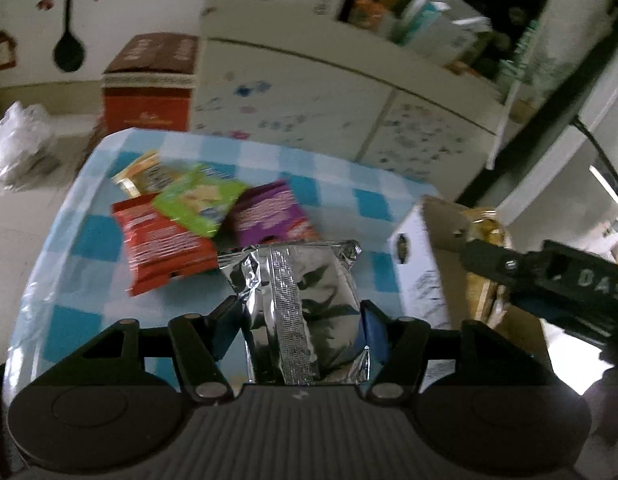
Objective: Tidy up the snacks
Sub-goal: 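Open the left gripper over the box while the right gripper releases the yellow packet inside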
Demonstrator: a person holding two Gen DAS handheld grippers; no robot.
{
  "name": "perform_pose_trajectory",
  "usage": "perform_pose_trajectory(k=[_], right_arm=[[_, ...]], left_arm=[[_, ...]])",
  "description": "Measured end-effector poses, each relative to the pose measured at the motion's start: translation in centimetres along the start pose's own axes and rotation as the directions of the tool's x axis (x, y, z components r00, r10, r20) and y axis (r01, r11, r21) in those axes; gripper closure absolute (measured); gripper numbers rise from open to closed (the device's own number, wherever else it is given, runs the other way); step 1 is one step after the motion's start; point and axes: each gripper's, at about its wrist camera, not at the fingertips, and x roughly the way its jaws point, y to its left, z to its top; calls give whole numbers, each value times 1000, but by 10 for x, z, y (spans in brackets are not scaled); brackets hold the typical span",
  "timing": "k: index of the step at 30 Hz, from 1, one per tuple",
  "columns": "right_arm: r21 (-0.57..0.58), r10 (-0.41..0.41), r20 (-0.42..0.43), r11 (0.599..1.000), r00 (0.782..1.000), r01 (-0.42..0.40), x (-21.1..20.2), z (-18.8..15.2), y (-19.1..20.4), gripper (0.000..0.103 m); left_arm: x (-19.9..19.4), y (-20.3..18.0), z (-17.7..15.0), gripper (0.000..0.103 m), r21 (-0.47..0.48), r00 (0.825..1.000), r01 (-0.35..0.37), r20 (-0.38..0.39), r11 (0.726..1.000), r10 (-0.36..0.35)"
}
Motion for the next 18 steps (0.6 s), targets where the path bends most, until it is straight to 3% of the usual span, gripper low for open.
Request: perform_pose_trajectory(k=[18], right_arm=[[123, -95, 78, 989, 992, 85, -27, 12, -69, 41]], left_arm=[[17, -100, 4, 34, 159, 997, 78, -11, 984, -77]])
